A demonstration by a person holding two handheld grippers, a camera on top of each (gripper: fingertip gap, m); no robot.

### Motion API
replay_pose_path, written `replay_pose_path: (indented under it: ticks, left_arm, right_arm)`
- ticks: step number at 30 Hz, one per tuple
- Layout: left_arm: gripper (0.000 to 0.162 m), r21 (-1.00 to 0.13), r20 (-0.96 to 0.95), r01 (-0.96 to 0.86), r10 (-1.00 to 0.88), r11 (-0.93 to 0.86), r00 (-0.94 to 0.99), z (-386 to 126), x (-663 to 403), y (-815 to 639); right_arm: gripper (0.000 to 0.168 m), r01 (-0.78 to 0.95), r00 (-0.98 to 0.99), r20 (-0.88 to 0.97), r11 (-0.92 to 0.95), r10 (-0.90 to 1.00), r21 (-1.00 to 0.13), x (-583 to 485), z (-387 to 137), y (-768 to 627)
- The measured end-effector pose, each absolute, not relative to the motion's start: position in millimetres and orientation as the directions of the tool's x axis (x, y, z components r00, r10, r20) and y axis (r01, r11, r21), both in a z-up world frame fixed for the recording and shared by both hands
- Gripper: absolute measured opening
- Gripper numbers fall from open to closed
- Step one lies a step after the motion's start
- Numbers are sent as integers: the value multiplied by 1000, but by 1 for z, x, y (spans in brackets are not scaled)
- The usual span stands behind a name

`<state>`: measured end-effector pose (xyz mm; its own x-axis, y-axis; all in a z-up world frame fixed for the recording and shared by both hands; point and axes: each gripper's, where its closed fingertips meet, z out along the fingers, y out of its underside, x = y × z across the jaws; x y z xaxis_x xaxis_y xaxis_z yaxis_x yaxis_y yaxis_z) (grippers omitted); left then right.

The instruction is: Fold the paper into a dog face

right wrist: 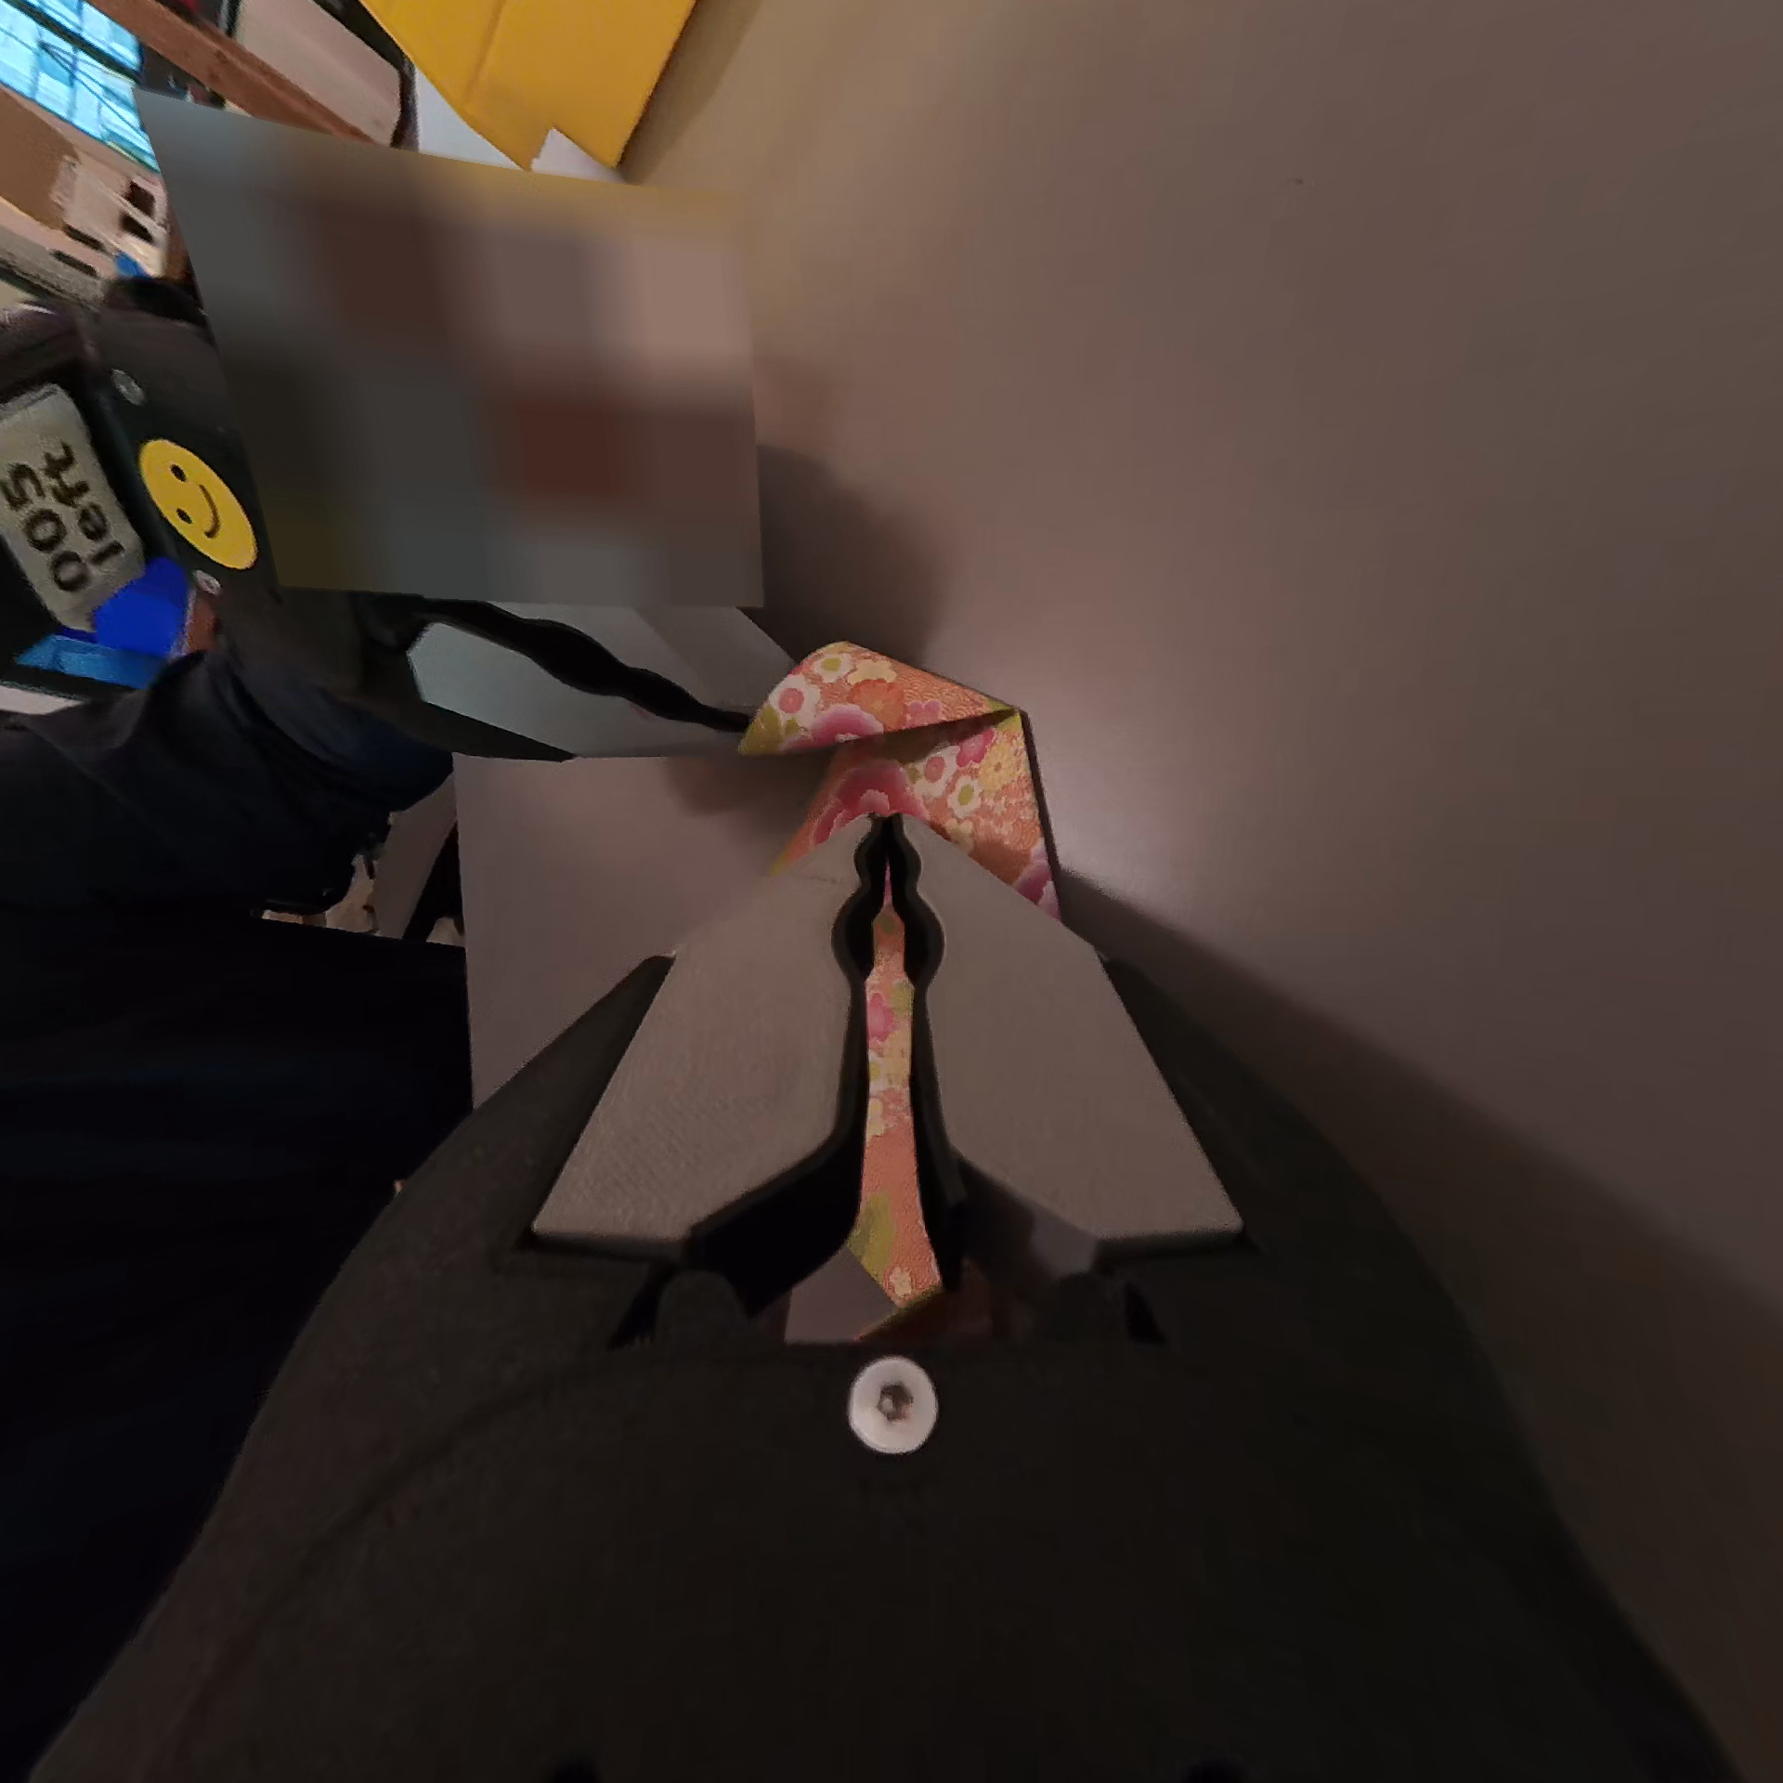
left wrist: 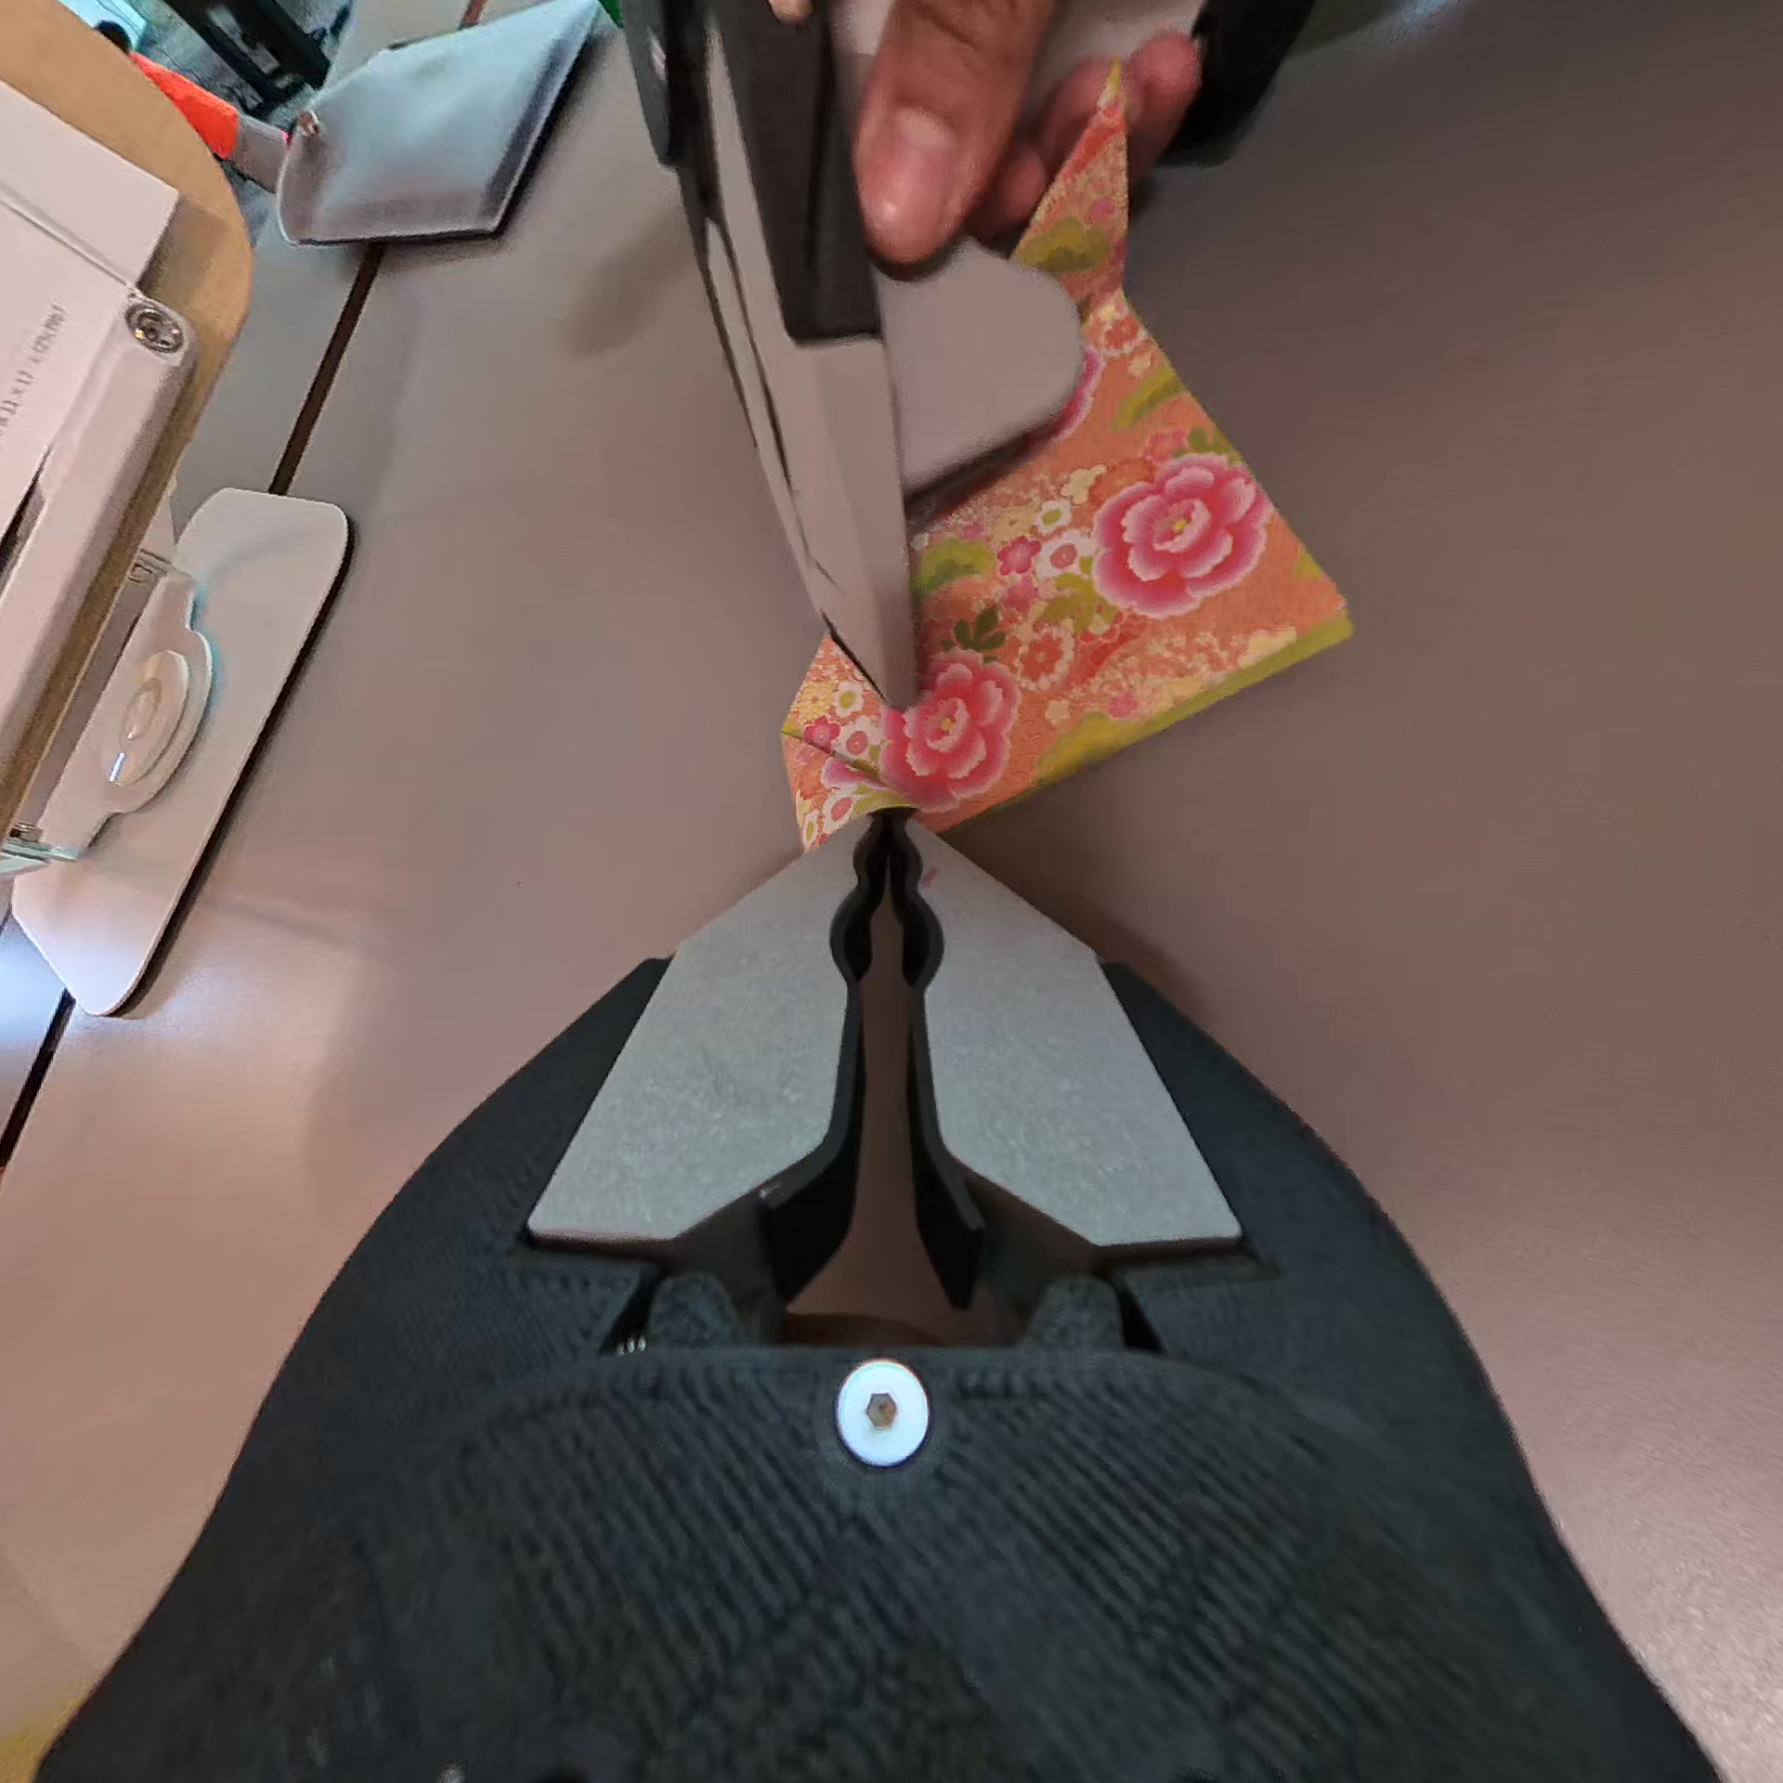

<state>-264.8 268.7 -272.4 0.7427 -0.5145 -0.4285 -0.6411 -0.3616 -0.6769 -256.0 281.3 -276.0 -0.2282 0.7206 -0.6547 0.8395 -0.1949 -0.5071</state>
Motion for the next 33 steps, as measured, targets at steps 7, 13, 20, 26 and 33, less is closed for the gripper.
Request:
replay_pose_path:
  ticks: [7, 13, 20, 26, 33]
  left_arm:
    - [0, -736, -374, -581, -508, -346, 776, -263, -263, 270]
    - [0, -717, -407, -636, -569, -287, 715, -265, -251, 262]
    - [0, -683, -424, -673, -597, -283, 681, -272, -248, 259]
    - [0, -653, -438, -701, -613, -286, 658, -277, -247, 256]
    - [0, -644, -460, -715, -609, -273, 647, -277, -246, 256]
  right_arm:
    - [0, 837, -216, -672, -220, 708, -501, -259, -277, 281]
    - [0, 836, -207, -680, -234, 703, -496, -260, -277, 282]
    - [0, 837, -206, -681, -235, 702, -495, -260, -277, 282]
    - [0, 837, -202, -687, -242, 698, -492, -260, -277, 282]
    - [0, 808, -212, -720, -296, 660, -510, -266, -267, 282]
